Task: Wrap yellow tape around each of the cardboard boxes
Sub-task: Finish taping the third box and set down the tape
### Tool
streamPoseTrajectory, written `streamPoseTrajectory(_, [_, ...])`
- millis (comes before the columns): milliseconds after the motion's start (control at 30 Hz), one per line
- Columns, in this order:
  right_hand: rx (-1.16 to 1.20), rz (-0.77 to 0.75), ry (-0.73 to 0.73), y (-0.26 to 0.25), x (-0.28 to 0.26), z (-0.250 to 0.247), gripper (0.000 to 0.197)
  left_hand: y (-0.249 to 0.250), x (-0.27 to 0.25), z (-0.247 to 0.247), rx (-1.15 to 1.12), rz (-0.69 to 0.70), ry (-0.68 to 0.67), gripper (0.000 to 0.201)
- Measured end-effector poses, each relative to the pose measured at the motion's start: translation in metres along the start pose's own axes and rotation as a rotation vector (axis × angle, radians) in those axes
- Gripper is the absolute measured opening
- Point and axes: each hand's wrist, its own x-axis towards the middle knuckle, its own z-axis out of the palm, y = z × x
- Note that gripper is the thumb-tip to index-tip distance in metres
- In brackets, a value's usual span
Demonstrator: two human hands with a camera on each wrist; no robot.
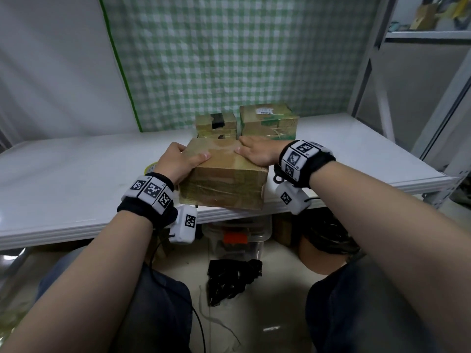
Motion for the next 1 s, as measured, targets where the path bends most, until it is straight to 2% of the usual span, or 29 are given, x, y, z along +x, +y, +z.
streamPoseTrajectory(133, [0.142,0.041,0.031,0.008,0.012,-0.005,0.06,0.0,0.002,0.0,0.007,-0.006,-0.004,0.065])
streamPoseTrajectory(300, [0.17,0.14,0.095,0.023,0.027,-0.008,0.068,-0.001,0.006,0.0,0.008,-0.026,-0.025,0.067])
streamPoseTrajectory(400, [0.328,0.21,0.146,0.034,0.035,-0.005,0.056,-0.001,0.009,0.0,-0.002,-0.04,-0.033,0.067])
streamPoseTrajectory(433, [0.36,0.227,0.152,0.033,0.034,-0.005,0.054,-0.002,0.01,0.0,-0.006,-0.045,-0.035,0.066])
streamPoseTrajectory(533, [0.371,0.212,0.171,0.028,0.022,-0.009,0.067,-0.002,0.011,0.0,-0.001,-0.055,-0.04,0.068])
streamPoseTrajectory(600, [0.399,0.201,0.213,0.025,0.009,-0.014,0.067,-0.002,0.013,-0.001,-0.004,-0.051,-0.038,0.072])
streamPoseTrajectory(700, [0.582,0.229,0.226,0.021,-0.011,-0.012,0.068,0.0,0.014,-0.002,0.001,-0.046,-0.035,0.083])
streamPoseTrajectory(800, [0.731,0.214,0.158,0.014,-0.028,-0.004,0.07,0.001,0.014,-0.004,-0.002,-0.058,-0.042,0.089])
streamPoseTrajectory(933, [0.67,0.146,0.286,0.009,-0.03,-0.006,0.065,0.002,0.012,-0.006,-0.051,-0.047,-0.024,0.07])
streamPoseTrajectory(1000, [0.723,0.094,0.366,0.006,-0.035,-0.013,0.053,0.003,0.01,-0.007,-0.104,-0.011,0.023,0.063])
